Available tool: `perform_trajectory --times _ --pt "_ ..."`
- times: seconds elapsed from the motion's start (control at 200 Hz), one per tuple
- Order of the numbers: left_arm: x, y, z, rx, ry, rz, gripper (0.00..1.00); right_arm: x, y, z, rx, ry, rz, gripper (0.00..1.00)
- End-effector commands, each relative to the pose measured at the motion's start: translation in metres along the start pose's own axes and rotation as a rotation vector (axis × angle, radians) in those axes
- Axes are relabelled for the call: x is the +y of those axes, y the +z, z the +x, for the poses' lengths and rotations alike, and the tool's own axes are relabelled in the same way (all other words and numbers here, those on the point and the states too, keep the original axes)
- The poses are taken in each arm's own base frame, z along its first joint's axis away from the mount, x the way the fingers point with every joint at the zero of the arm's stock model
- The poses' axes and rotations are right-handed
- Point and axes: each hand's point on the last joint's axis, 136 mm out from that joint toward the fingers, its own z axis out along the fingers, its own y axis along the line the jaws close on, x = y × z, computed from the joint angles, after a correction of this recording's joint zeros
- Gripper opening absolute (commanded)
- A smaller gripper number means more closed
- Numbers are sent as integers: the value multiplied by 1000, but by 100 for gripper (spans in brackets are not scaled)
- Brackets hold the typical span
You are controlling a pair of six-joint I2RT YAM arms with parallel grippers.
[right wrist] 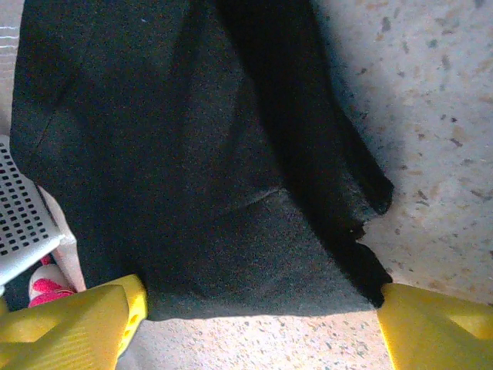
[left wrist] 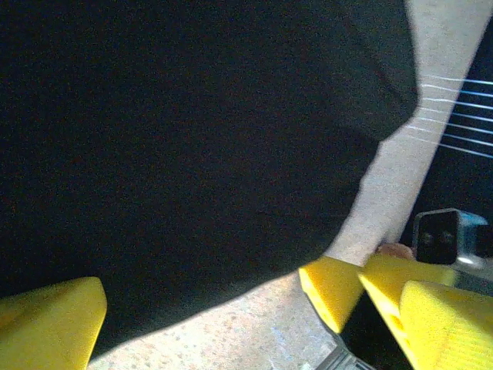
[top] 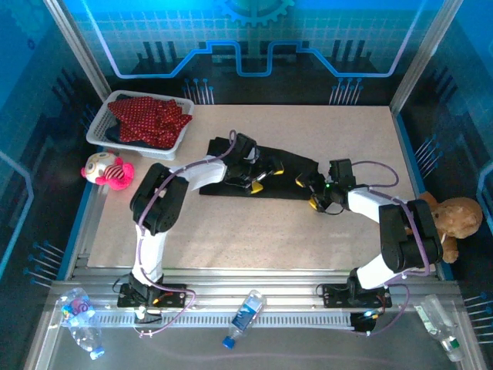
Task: Fold and stack the skirts
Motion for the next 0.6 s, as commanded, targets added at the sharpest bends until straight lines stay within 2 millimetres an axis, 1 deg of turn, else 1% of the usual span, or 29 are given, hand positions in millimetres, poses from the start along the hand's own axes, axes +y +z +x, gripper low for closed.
perform_trajectory --times 0.0,0.12,0.245,0.4,0.565,0.595 --pt "15 11 9 62 -63 -26 99 -2 8 2 -2 26 -15 85" --pt "23 15 15 82 -75 -43 99 -5 12 2 -16 60 -12 85" --pt "25 13 16 77 -71 -51 99 -13 14 4 -41 81 14 86" --pt "24 13 15 70 -66 -52 99 -5 17 2 -57 82 -34 84" --pt "22 11 13 63 -56 -55 99 0 15 -8 -117 96 -57 77" --pt "23 11 13 63 -56 -57 99 -3 14 -7 -126 114 -55 77"
